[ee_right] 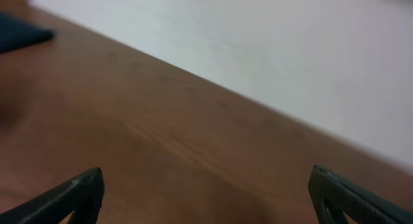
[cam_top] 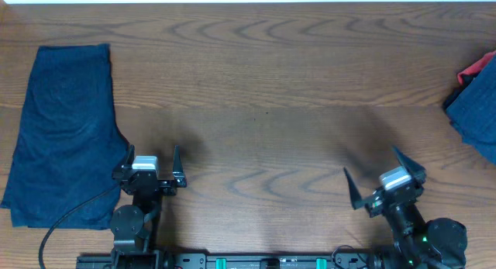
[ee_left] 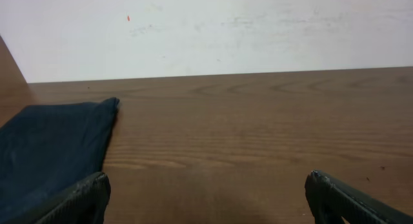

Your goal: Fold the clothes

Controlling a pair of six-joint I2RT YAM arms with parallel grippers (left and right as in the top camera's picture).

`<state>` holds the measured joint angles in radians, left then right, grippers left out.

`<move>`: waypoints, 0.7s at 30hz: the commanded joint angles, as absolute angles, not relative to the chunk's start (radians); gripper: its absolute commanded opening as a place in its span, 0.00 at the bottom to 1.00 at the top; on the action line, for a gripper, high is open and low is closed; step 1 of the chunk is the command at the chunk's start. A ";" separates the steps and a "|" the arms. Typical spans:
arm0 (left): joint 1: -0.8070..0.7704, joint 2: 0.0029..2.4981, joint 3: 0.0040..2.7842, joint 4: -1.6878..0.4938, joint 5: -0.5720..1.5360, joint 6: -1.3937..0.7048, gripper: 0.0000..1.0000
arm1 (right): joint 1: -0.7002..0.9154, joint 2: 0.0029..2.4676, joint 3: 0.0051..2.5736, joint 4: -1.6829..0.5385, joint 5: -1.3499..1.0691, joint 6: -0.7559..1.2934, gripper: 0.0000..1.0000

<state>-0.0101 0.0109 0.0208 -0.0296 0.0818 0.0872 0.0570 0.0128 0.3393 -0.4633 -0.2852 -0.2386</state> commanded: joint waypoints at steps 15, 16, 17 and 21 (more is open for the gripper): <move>-0.010 0.006 0.004 -0.064 0.093 0.104 0.98 | 0.065 0.006 0.152 -0.412 -0.127 0.003 0.99; -0.010 0.006 0.004 -0.064 0.093 0.104 0.98 | 0.065 0.006 0.142 -0.403 -0.127 0.004 0.99; -0.010 0.006 0.004 -0.064 0.093 0.104 0.98 | 0.065 0.006 0.130 -0.392 -0.128 0.004 0.99; -0.010 0.006 0.004 -0.064 0.093 0.104 0.98 | 0.065 0.006 0.110 -0.369 -0.130 -0.005 0.99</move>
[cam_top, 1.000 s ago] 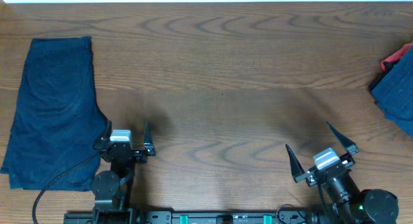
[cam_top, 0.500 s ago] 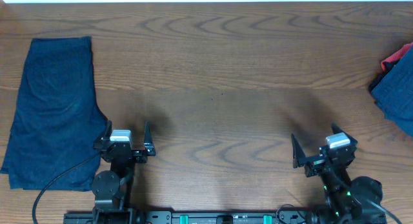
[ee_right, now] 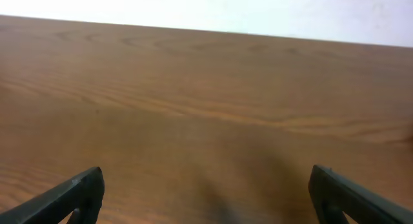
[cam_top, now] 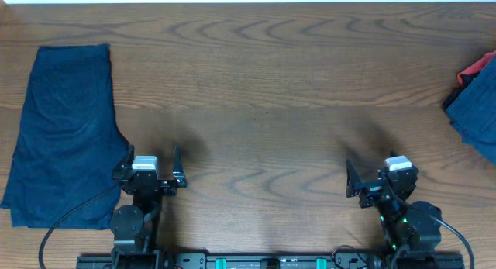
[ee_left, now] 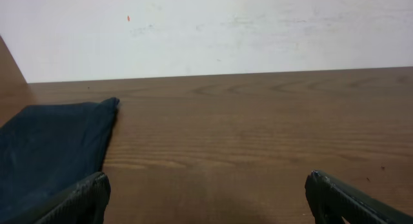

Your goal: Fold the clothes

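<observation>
A dark blue garment (cam_top: 66, 133) lies flat along the left side of the table; the left wrist view shows it as blue cloth (ee_left: 51, 146) at the left. A pile of clothes (cam_top: 477, 114) sits at the right edge, dark blue with a red piece (cam_top: 469, 74) on top. My left gripper (cam_top: 151, 156) rests at the front, just right of the blue garment, open and empty (ee_left: 206, 198). Open and empty too, my right gripper (cam_top: 381, 174) sits at the front right, over bare wood (ee_right: 206, 198).
The wooden table (cam_top: 263, 91) stretches between the two lots of clothes. A white wall (ee_left: 206, 30) runs behind the far edge. A black cable (cam_top: 62, 218) runs over the garment's near corner to the left arm's base.
My right gripper has turned from pointing up and to the right to pointing straight across the table, and sits a little lower and to the left. The left arm and clothes have not moved.
</observation>
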Controlling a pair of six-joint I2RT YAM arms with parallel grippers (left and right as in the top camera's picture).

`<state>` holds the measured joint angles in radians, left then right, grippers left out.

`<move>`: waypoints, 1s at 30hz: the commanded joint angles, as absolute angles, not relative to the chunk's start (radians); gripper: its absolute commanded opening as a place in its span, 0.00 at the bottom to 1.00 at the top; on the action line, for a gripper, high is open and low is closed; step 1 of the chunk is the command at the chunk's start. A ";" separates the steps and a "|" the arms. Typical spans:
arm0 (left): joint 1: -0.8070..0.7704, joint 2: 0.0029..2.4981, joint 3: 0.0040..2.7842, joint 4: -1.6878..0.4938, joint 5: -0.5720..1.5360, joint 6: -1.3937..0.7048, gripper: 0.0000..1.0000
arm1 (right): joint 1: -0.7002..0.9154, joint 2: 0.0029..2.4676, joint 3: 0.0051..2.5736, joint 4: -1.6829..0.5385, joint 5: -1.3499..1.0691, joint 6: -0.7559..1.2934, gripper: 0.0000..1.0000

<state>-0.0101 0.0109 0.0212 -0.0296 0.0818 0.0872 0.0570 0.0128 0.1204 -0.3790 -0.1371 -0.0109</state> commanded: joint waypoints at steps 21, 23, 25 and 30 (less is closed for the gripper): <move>-0.010 0.006 0.004 -0.064 0.093 0.104 0.98 | 0.065 0.006 0.110 -0.370 -0.116 -0.015 0.99; -0.010 0.006 0.004 -0.064 0.093 0.104 0.98 | 0.065 0.006 0.110 -0.370 -0.116 -0.016 0.99; -0.010 0.006 0.004 -0.064 0.093 0.104 0.98 | 0.065 0.006 0.110 -0.370 -0.116 -0.015 0.99; -0.010 0.006 0.004 -0.064 0.093 0.104 0.98 | 0.065 0.006 0.110 -0.370 -0.116 -0.015 0.99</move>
